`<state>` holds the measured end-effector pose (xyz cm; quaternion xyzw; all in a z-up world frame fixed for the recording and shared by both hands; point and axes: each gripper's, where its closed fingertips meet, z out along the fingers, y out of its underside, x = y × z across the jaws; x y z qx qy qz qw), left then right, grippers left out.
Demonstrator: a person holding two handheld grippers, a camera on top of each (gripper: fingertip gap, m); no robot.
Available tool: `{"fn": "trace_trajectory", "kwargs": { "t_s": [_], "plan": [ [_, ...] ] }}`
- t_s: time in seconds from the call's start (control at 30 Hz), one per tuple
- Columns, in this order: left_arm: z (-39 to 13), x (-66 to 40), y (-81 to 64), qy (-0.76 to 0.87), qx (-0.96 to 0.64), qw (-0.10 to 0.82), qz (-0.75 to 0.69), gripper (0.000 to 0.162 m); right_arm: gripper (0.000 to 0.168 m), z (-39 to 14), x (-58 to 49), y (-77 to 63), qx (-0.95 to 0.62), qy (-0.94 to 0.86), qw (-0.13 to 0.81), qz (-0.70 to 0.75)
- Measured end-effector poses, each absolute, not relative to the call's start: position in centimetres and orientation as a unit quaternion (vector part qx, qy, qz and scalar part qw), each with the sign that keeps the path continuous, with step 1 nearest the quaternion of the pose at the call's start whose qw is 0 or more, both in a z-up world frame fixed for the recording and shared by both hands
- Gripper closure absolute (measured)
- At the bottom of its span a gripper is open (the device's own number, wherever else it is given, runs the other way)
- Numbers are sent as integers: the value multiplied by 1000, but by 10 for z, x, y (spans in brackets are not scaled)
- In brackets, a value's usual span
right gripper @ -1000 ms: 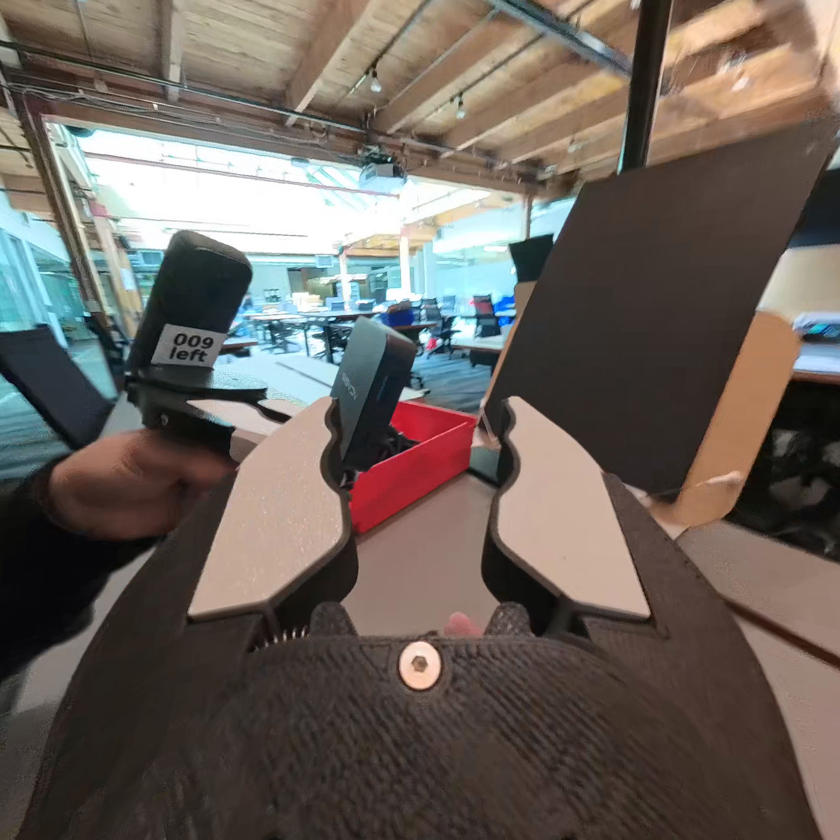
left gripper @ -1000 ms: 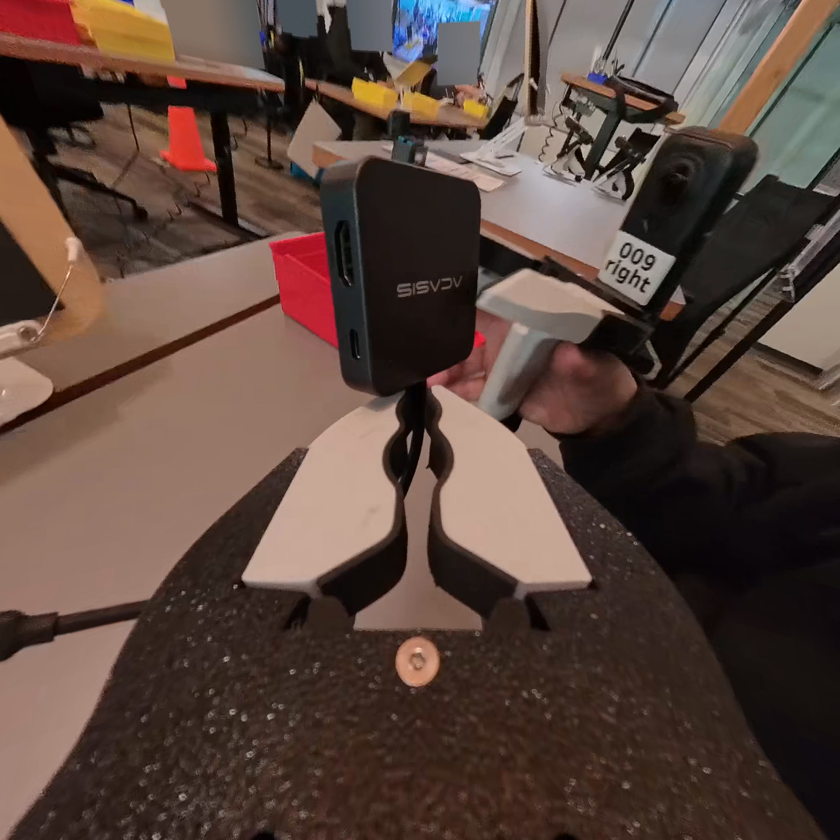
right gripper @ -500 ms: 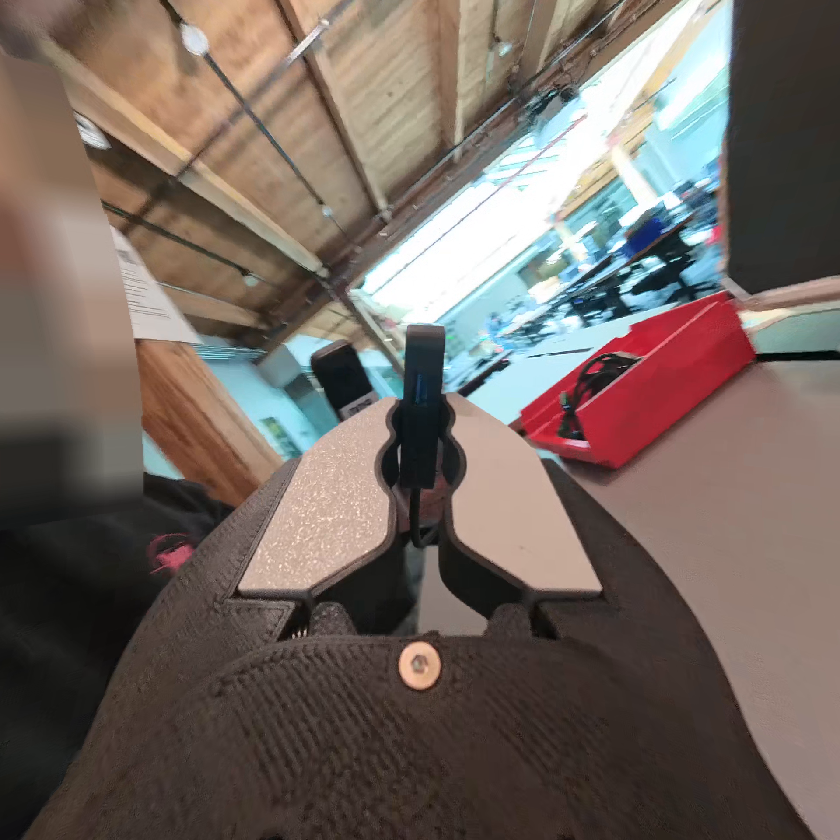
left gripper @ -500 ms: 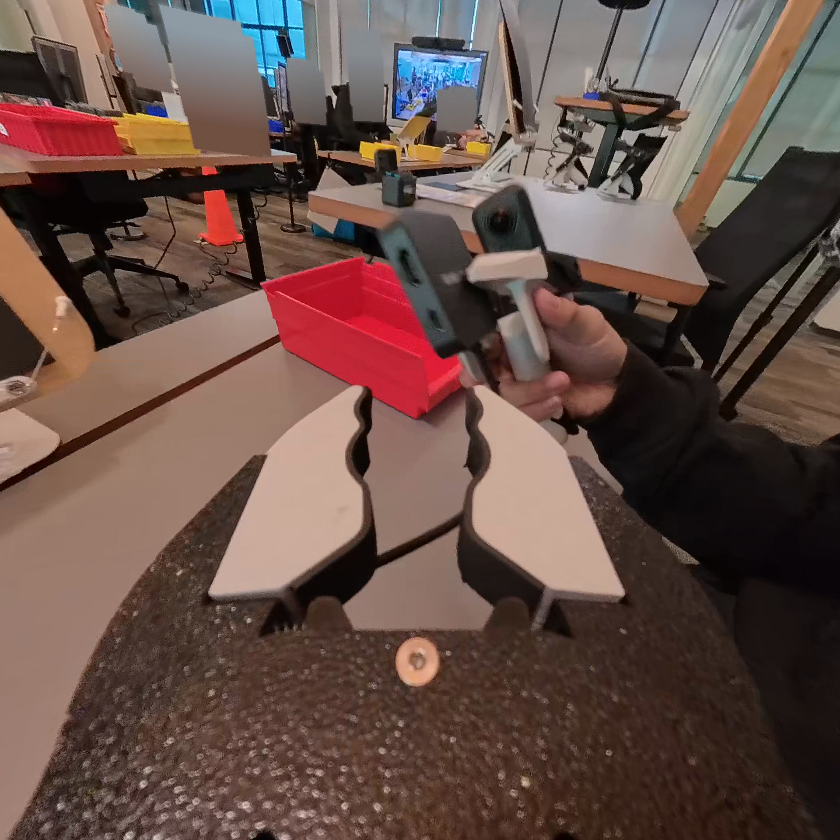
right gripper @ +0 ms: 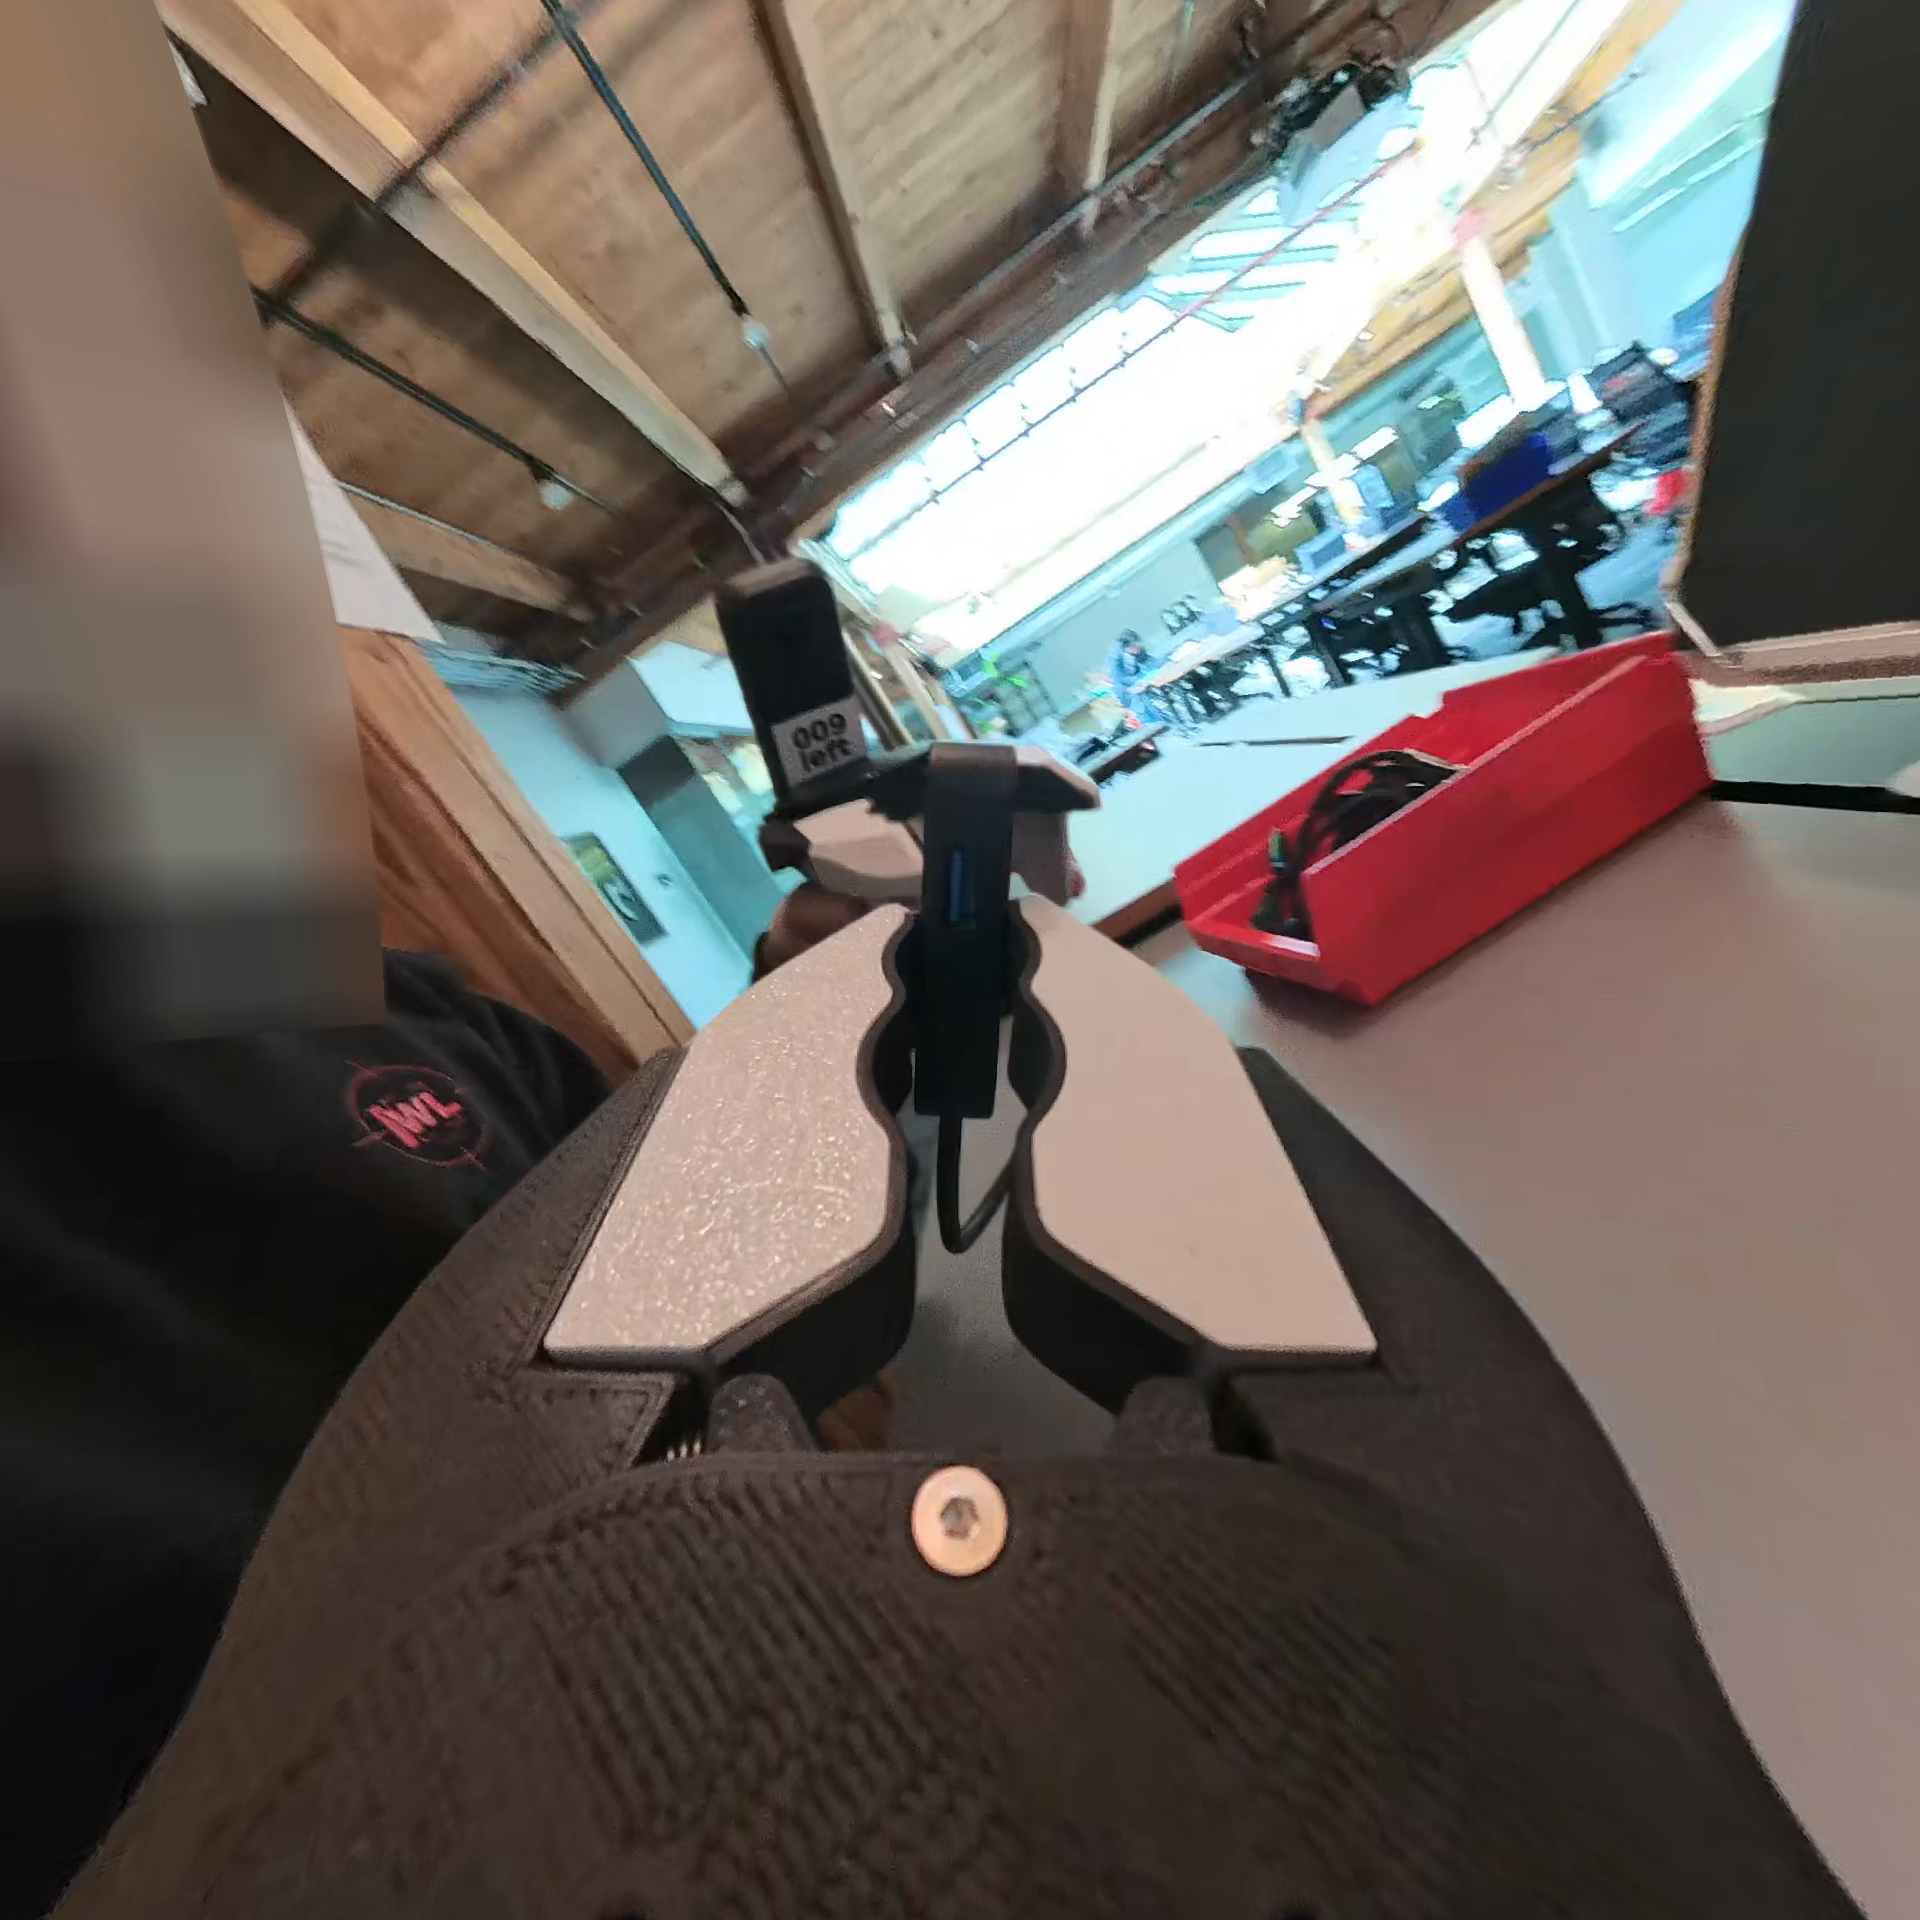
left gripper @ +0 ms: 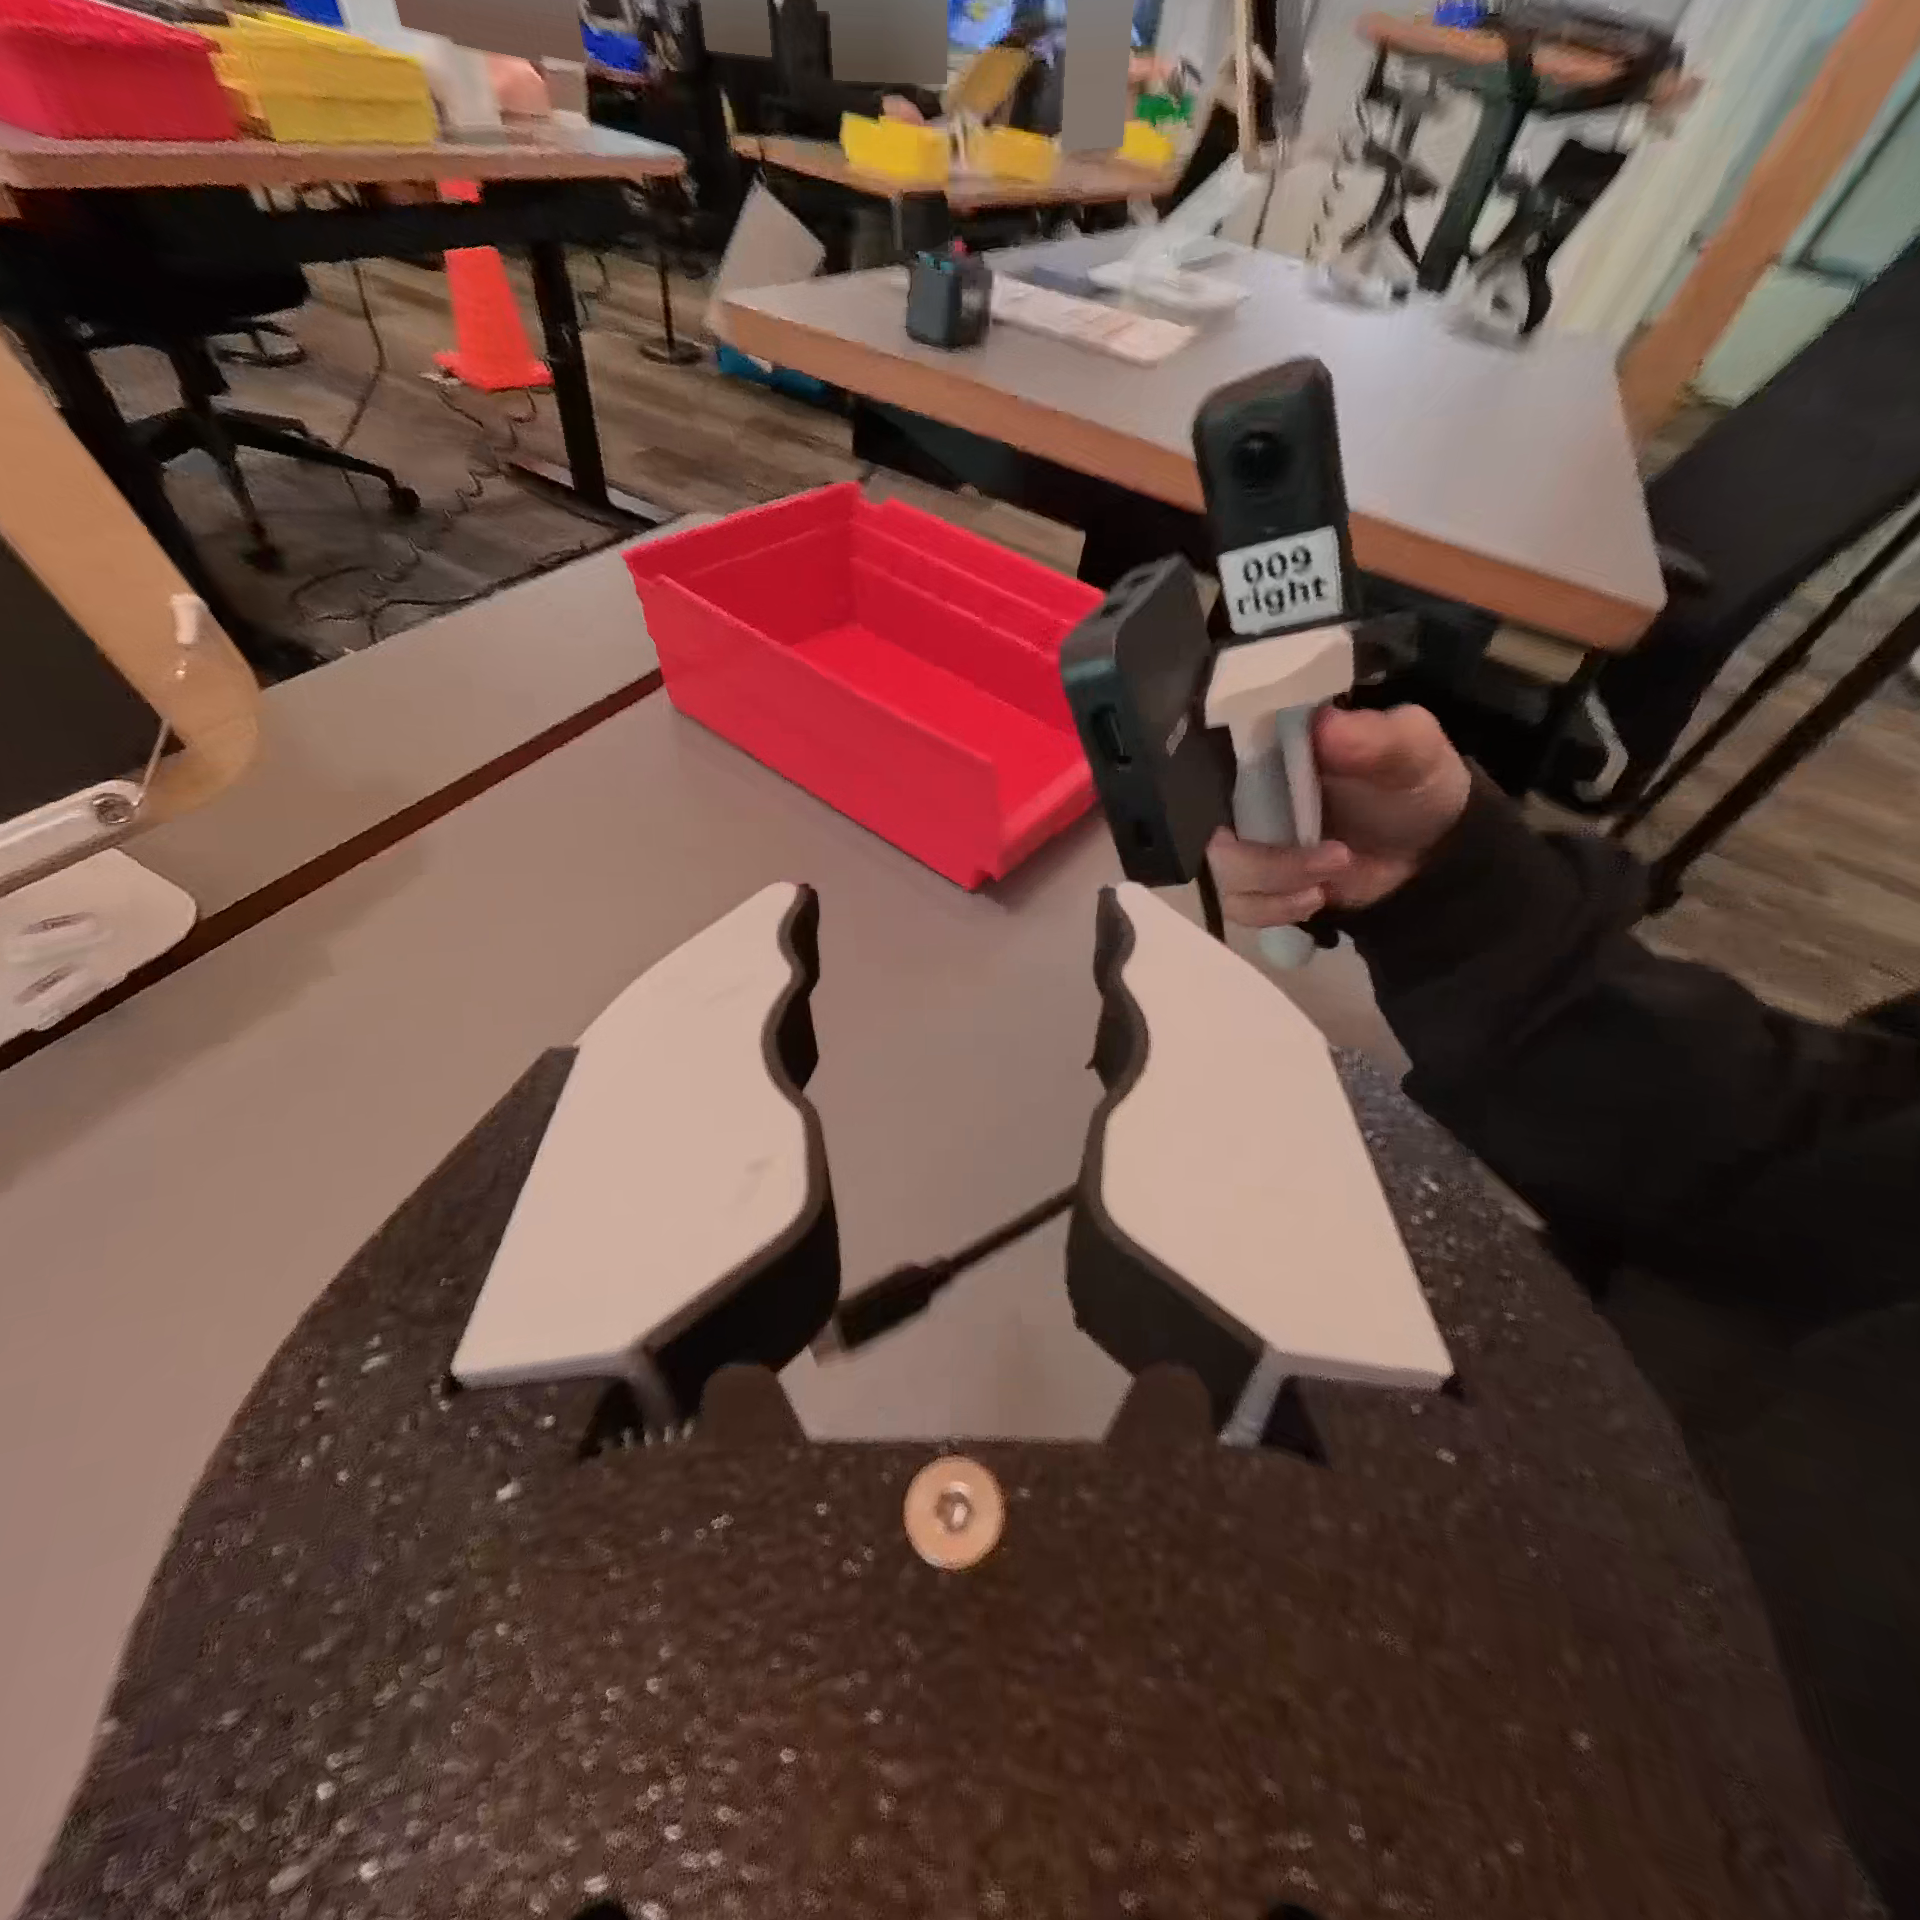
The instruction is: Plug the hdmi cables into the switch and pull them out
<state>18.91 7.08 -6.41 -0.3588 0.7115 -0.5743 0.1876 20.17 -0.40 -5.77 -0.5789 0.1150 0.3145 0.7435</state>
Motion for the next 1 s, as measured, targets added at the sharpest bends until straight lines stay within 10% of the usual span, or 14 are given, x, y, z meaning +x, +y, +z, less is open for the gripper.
{"fn": "trace_trajectory", "kwargs": {
  "t_s": [0.23,0.37,0.53,0.73,1.0],
  "plan": [
    [-65,183,27,674,-336,71,-654,109,154,-65,186,3,-610,103,713,331],
    [-74,183,18,639,-334,-6,-692,146,154,-75,181,11,-631,97,698,325],
    [-83,187,24,586,-363,-81,-720,148,151,-85,188,17,-658,91,700,261],
    [-91,188,35,510,-399,-199,-735,148,92,-76,193,6,-677,-55,730,-70],
    [-101,177,17,502,-377,-321,-709,148,84,-96,174,7,-712,-210,662,-105]
  ]
}}
